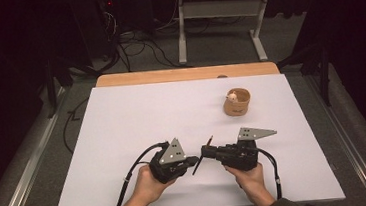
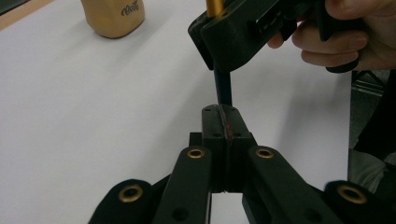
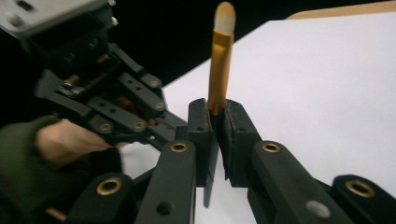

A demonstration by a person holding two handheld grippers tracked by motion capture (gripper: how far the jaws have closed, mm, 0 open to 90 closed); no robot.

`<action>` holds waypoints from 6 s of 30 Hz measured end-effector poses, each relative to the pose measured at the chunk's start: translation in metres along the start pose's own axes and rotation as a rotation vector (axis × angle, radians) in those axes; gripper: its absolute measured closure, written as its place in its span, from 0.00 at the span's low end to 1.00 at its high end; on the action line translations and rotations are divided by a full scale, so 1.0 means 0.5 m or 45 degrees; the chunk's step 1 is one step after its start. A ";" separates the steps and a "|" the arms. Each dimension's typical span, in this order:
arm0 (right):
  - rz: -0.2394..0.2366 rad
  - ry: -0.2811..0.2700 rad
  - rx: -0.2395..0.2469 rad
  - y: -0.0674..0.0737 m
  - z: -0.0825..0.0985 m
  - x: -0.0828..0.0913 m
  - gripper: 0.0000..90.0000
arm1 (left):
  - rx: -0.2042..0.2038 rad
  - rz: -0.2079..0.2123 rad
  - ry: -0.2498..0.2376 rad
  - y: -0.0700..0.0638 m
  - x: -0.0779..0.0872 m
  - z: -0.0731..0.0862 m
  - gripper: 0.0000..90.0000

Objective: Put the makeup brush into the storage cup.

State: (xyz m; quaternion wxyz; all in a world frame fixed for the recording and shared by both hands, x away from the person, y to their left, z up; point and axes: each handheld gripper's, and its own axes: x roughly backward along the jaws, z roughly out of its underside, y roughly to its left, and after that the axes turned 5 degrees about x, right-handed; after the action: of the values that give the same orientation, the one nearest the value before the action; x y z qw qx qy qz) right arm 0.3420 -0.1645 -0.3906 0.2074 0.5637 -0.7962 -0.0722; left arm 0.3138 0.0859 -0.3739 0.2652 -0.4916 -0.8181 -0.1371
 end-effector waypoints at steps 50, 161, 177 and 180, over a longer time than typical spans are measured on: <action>0.070 0.048 0.089 0.002 -0.010 0.014 0.95 | 0.259 -0.100 -0.188 0.063 0.105 0.030 0.48; 0.557 0.047 0.139 -0.093 -0.142 0.200 0.95 | 0.491 -0.355 -0.300 0.155 0.186 0.165 0.26; 0.600 0.042 0.139 -0.113 -0.179 0.202 0.95 | 0.473 -0.353 -0.269 0.153 0.178 0.164 0.25; 0.606 0.036 0.139 -0.117 -0.186 0.201 0.95 | 0.475 -0.354 -0.269 0.154 0.179 0.164 0.25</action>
State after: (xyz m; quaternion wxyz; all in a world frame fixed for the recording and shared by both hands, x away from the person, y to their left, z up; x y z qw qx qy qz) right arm 0.4029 -0.2676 -0.3021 0.1989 0.3714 -0.9064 0.0296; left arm 0.3229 0.2280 -0.3934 0.2429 -0.3285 -0.9121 0.0334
